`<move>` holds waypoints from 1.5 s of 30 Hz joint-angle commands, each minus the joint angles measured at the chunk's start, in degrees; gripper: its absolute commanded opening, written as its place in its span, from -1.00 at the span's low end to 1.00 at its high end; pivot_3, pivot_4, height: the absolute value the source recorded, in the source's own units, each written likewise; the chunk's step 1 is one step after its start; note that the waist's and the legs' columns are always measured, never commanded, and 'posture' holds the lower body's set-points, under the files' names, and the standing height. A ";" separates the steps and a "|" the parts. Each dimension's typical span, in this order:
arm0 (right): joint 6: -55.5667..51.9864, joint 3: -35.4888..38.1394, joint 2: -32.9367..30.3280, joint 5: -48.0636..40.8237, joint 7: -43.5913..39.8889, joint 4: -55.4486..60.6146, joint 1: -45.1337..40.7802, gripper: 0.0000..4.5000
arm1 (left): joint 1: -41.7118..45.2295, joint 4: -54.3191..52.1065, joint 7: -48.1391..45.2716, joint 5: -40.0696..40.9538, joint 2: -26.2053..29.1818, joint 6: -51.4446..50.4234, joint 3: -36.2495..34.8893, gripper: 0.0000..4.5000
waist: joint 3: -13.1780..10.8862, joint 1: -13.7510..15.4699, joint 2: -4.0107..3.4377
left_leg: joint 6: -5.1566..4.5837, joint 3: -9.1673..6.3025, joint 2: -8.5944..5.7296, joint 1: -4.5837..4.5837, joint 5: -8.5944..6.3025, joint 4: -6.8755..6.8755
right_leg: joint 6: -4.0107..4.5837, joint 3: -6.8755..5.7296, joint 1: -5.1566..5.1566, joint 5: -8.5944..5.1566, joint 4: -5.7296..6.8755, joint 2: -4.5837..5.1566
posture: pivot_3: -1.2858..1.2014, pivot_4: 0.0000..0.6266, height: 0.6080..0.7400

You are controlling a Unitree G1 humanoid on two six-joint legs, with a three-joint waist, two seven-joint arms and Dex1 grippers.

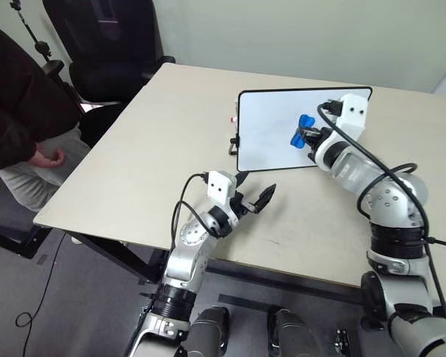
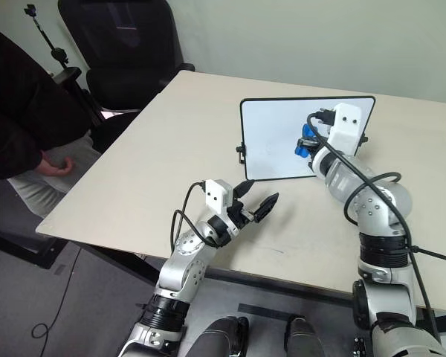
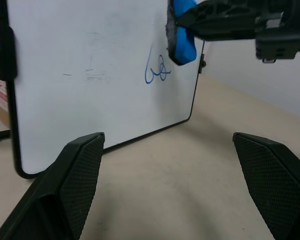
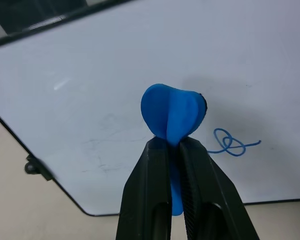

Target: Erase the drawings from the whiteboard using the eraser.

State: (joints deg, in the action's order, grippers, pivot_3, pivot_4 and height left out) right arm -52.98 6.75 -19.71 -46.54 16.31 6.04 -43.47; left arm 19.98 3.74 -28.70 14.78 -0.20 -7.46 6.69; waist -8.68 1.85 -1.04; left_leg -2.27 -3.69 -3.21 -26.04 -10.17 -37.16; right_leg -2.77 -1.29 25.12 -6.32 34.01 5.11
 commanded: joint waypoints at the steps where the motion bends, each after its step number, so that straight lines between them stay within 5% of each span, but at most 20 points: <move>1: 4.73 -1.49 2.04 5.41 -3.58 -1.21 -1.28 -0.98 | 0.89 -1.23 -0.71 0.94 0.16 0.64 -0.27 1.00 | 0.00 -0.02 0.00 | 0.01 0.00 0.00 0.00 0.00 0.00 | 0.01 0.00 0.01 0.00 0.00 0.00 | 0.03 -0.52 1.00; 17: 21.18 -1.53 9.36 20.83 -13.66 -16.87 -2.18 -0.98 | -0.75 -5.72 0.67 1.29 2.14 -0.47 -1.69 1.00 | 0.00 -0.23 -0.02 | 0.12 0.00 0.01 0.08 0.04 0.00 | 0.47 -0.02 0.06 0.29 0.01 0.00 | 0.03 -0.52 1.00; 32: 31.90 5.30 8.67 26.45 -13.00 -32.86 -6.90 -0.98 | -0.93 -7.54 1.52 1.93 4.23 -1.12 -2.69 1.00 | -0.01 -0.25 -0.03 | 0.12 -0.02 0.06 0.06 0.04 0.08 | 0.56 0.00 0.08 0.35 0.00 0.00 | 0.03 -0.52 1.00; 45: 31.16 3.83 12.85 29.28 -14.36 -35.29 -9.11 -0.98 | -0.81 -7.72 1.65 2.30 5.14 -1.44 -2.98 1.00 | -0.01 -1.13 -0.04 | 0.12 -0.02 0.11 0.07 0.04 0.24 | 0.58 0.00 0.17 0.36 -0.01 -0.02 | 0.03 -0.52 1.00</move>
State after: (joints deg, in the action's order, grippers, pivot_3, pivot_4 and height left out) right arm -21.27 12.31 -8.05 -17.30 3.39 -32.21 -50.70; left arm 18.83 -1.64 -27.14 16.36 5.16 -9.20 4.14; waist -8.69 0.72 -1.08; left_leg -2.16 -3.70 -3.10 -25.97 -10.13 -36.92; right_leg -2.20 -1.29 25.31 -5.96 34.00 5.10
